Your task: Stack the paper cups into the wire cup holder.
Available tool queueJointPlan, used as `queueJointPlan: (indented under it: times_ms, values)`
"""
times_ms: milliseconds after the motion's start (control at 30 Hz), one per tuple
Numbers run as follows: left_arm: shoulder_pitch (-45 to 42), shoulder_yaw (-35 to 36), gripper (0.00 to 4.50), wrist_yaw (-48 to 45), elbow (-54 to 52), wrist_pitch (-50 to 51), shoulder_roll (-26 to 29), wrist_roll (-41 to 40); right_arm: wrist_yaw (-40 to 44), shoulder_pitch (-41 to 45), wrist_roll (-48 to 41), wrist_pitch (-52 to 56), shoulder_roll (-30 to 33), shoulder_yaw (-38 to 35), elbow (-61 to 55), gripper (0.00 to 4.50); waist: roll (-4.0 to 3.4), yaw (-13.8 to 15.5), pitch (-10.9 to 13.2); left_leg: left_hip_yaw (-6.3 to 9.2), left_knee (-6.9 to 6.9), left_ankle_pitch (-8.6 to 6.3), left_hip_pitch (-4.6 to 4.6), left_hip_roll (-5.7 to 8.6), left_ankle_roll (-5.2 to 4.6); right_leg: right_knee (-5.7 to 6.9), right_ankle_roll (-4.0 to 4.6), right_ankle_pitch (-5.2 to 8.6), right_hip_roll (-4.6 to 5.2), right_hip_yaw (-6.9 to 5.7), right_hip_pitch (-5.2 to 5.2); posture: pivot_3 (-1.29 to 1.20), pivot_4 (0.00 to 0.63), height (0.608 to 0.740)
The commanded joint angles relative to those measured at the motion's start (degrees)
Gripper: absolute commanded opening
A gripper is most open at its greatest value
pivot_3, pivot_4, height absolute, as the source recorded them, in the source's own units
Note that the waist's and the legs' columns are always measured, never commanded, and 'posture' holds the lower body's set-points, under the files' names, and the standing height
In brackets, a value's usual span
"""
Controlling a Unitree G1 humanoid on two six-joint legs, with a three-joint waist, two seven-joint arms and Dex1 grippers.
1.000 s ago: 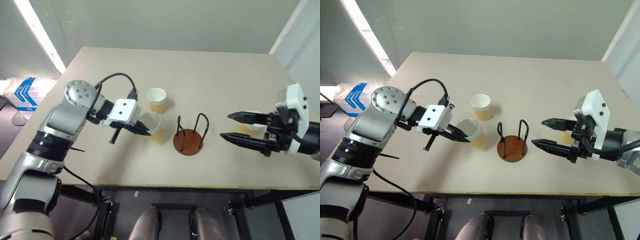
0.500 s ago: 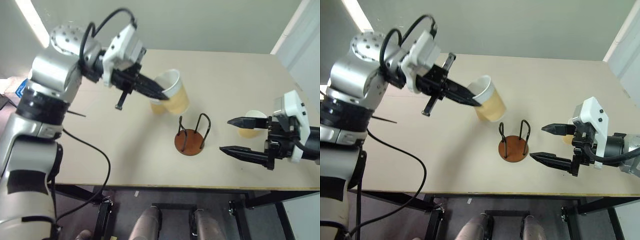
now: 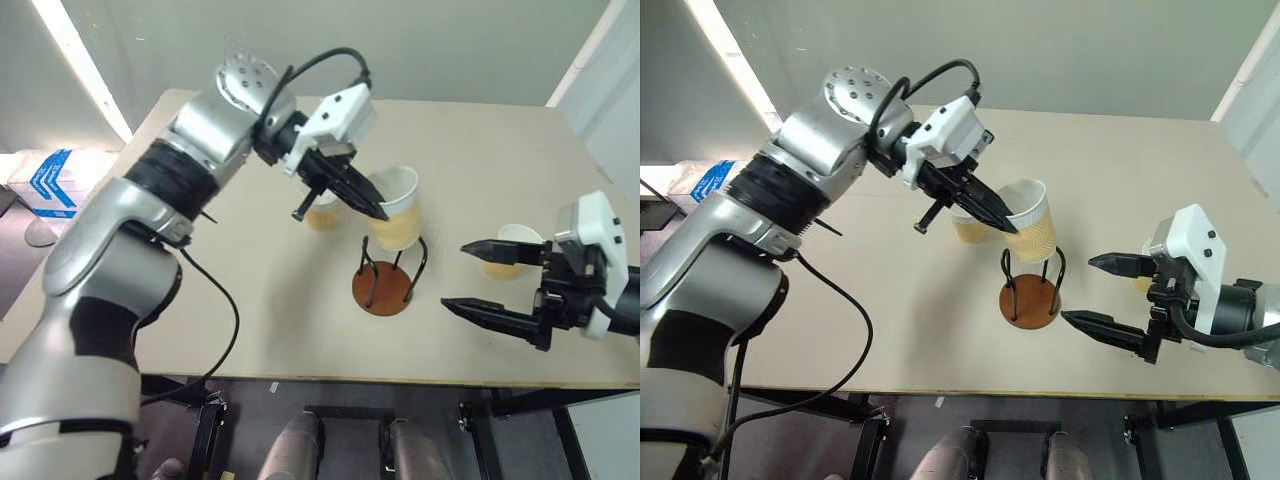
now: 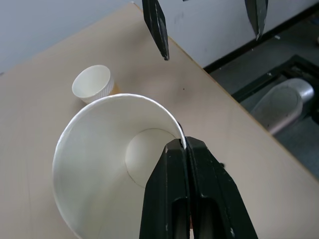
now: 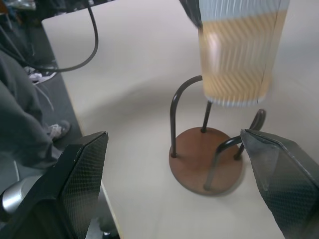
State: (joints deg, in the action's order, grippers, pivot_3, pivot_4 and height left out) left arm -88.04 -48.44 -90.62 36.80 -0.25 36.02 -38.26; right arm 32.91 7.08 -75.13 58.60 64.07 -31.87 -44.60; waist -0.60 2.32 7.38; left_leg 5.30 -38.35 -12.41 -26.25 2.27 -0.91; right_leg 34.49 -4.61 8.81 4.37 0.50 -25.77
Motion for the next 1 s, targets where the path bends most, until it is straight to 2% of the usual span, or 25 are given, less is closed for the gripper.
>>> queueJointPlan:
  times_ms: [33, 167, 567, 1000]
  values:
    - [-1.99, -0.77, 0.0, -1.88, 0.49, -2.92, -0.87, -0.8, -2.49, -0.38, -2.36, -1.42, 0.71, -3.04, -1.39, 4.48, 0.0, 0.04, 0.0, -0.01, -0.03, -0.06, 0.0, 0.0, -0.02, 0.01, -0.02, 0.01, 0.0, 0.0, 0.0, 0.0, 0.15, 0.74]
    - [-1.34, -3.4, 0.0, -1.88, -1.11, -4.82, -0.84, -0.99, -3.49, -0.51, -1.36, -1.84, 1.52, -4.44, -0.46, 4.48, 0.0, 0.24, 0.0, -0.06, -0.16, -0.23, -0.03, -0.01, -0.14, 0.01, -0.08, 0.04, 0.01, 0.0, 0.01, 0.0, 0.15, 0.74]
    - [-0.22, -8.12, 0.0, -1.88, -5.86, -8.33, 1.52, -0.36, 1.23, 1.48, 13.51, -6.05, 4.9, -3.44, 6.76, 4.48, -0.03, 0.49, -0.01, -0.1, -0.74, -0.5, -0.03, -0.01, -0.31, 0.08, -0.12, 0.01, 0.04, -0.01, 0.19, 0.0, 0.15, 0.74]
    - [-0.04, -7.56, 0.0, -1.88, -4.56, -10.15, 1.17, 1.63, 3.45, 2.04, 16.18, -6.07, 3.85, -2.43, 6.88, 4.48, -0.04, 0.49, -0.01, -0.13, -0.76, -0.48, 0.04, 0.0, -0.31, 0.13, -0.12, 0.01, 0.04, 0.0, 0.24, 0.0, 0.15, 0.74]
